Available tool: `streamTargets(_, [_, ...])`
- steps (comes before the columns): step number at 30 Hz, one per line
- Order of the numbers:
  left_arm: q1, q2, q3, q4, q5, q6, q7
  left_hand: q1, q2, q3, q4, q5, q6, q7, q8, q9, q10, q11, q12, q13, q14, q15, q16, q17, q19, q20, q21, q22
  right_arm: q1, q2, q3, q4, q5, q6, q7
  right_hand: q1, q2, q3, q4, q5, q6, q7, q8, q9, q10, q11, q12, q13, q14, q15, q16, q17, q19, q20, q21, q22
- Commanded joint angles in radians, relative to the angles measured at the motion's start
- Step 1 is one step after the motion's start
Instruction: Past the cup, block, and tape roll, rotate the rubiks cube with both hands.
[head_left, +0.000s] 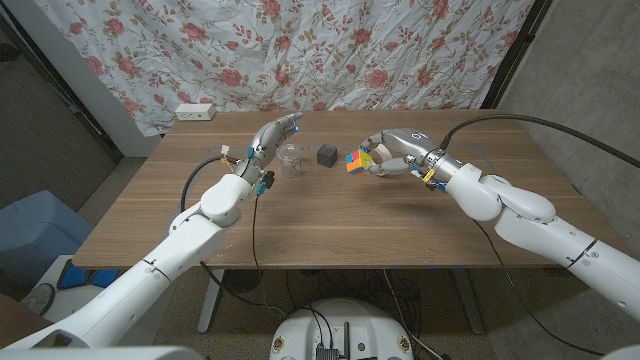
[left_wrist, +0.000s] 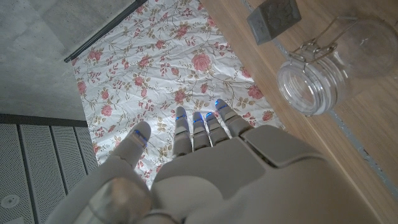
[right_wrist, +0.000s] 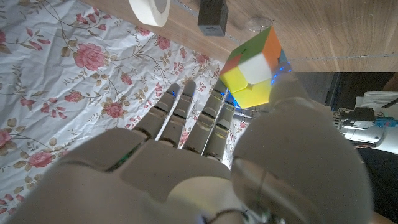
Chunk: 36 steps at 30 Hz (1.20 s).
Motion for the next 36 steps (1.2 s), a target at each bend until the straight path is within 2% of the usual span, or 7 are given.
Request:
streamTargets(1, [-0.032,-0.015,0.036,0.012,-0.012,0.015,-0.034,0.007,0.067,-0.001,-0.007,-0.001,0.012,-0.001,0.0,0.002,0.004,0.003,0.002,0.003,0.004,0.006,-0.001,0.004,0.003,-0.001,0.001,0.006,0.005,0.047,-0.033,0.031,-0.063,-0.029,-0.122,0.021,0.023,0.002,-0.006,0.004,0.05,-0.042,0.006,0.002,0.013,-0.004,0.002,0.003,0.011,-0.157,0.008,0.005,0.01,-0.001,0.0,0.002])
streamTargets(14, [-0.049,-0.018,0.057,0.001,-0.031,0.048,-0.052,-0.002,0.065,-0.002,-0.002,-0.001,0.023,0.004,-0.001,0.002,0.006,0.004,0.003,0.003,0.0,0.009,-0.002,0.006,-0.001,0.002,0.0,0.006,0.035,0.082,-0.072,0.085,-0.108,-0.025,-0.213,0.055,0.022,0.002,-0.012,0.006,0.069,-0.042,0.013,0.002,0.023,-0.005,-0.002,0.008,0.017,-0.16,0.016,0.008,0.017,-0.007,0.0,0.002])
streamTargets(27, [-0.065,-0.022,0.073,-0.008,-0.034,0.079,-0.051,0.002,0.068,0.001,-0.011,0.0,0.046,-0.001,0.001,0.002,0.013,0.011,0.004,0.003,0.0,0.011,-0.003,0.003,-0.001,0.005,0.0,0.006,0.072,0.112,-0.119,0.147,-0.149,-0.012,-0.286,0.075,0.019,-0.001,-0.011,0.007,0.078,-0.042,0.016,0.002,0.035,-0.004,-0.002,0.013,0.026,-0.157,0.023,0.01,0.024,-0.009,0.001,0.002])
streamTargets(32, [-0.075,0.0,0.083,-0.034,-0.007,0.122,-0.044,0.004,0.074,0.0,-0.016,0.0,0.076,-0.005,0.008,0.002,0.015,0.012,0.005,0.004,-0.001,0.012,-0.002,0.003,-0.001,0.009,0.0,0.006,0.086,0.12,-0.139,0.165,-0.177,-0.017,-0.309,0.08,0.018,-0.001,-0.011,0.008,0.081,-0.042,0.017,0.002,0.035,-0.004,-0.004,0.013,0.027,-0.158,0.024,0.01,0.025,-0.009,0.001,0.003])
streamTargets(36, [-0.084,0.017,0.094,-0.054,0.015,0.157,-0.045,-0.004,0.076,-0.003,-0.007,-0.001,0.086,-0.008,0.008,0.003,0.014,0.015,0.004,0.004,-0.002,0.013,0.0,0.007,-0.002,0.012,0.0,0.006,0.098,0.127,-0.152,0.178,-0.197,-0.024,-0.326,0.084,0.018,-0.002,-0.01,0.009,0.085,-0.042,0.019,0.002,0.036,-0.004,-0.005,0.013,0.027,-0.159,0.025,0.011,0.026,-0.01,0.0,0.003])
